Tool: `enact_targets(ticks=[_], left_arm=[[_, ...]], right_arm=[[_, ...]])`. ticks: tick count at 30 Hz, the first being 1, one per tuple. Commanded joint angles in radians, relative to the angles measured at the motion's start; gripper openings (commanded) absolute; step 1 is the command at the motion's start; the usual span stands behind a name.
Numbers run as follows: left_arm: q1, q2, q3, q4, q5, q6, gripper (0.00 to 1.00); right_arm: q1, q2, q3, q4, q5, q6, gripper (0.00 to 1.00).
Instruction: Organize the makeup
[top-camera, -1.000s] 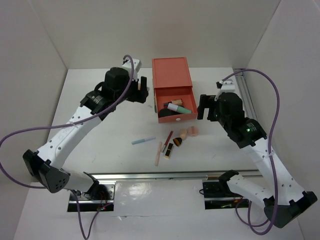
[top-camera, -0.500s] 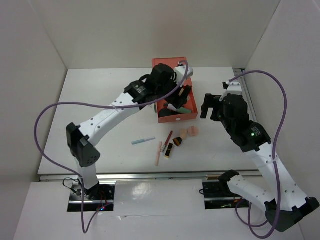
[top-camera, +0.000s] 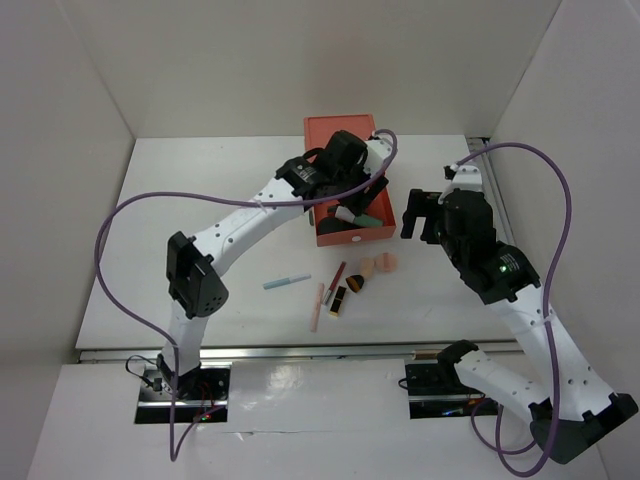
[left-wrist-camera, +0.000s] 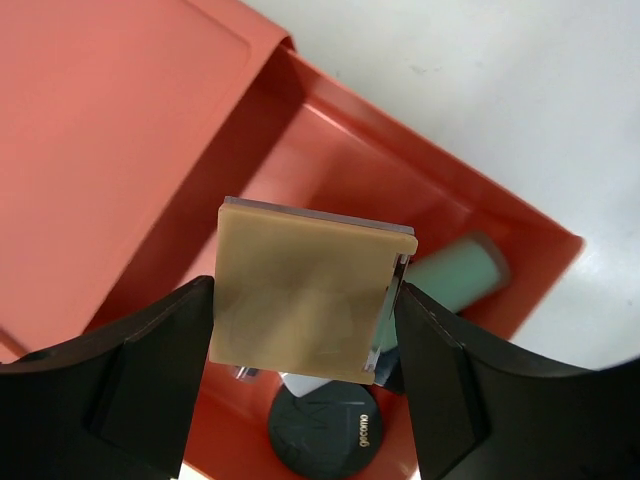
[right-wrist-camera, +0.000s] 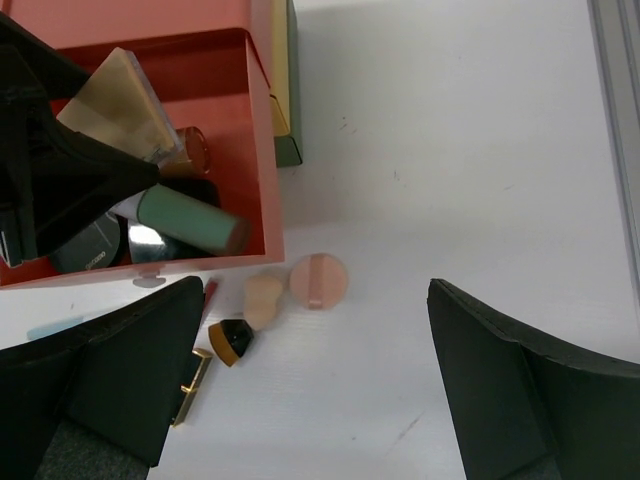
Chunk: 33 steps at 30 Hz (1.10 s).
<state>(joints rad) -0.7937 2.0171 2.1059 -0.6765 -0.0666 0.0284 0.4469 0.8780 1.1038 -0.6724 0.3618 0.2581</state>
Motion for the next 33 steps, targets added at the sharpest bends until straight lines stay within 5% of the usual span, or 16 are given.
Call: enact_targets(ticks=[1,6,17,23,26,33], left_arm=[[0.001,0.035,0.055,0.008,-0.082,0.030,0.70],[0.001,0.055,0.098,-0.003,-0.121,0.021,1.00],[0.001,-0.063,0.160,0.008,-0.133,-0.007,1.00],[0.114,-0.124,0.149,0.003,-0.136,-0.131,1.00],[0.217,-0.089,0.172,-0.035,-0.105,-0.246,1.00],[0.349,0.008,0.181,-0.017,0.042,-0.442,1.00]], right_arm=[[-0.007,-0.014,-0.002,0.045,0.029,0.007,1.00],[-0.007,-0.014,0.007,0.027,0.029,0.007,1.00],[-0.007,-0.019,0.050,-0.001,-0.105,-0.049,1.00],[-0.007,-0.066,0.031,0.017,-0.600,-0.186,0.97],[0.033,-0.016,0.021,0.008,-0.666,-0.209,0.85],[0.241,0.127,-0.008,-0.024,-0.436,-0.180,0.51]])
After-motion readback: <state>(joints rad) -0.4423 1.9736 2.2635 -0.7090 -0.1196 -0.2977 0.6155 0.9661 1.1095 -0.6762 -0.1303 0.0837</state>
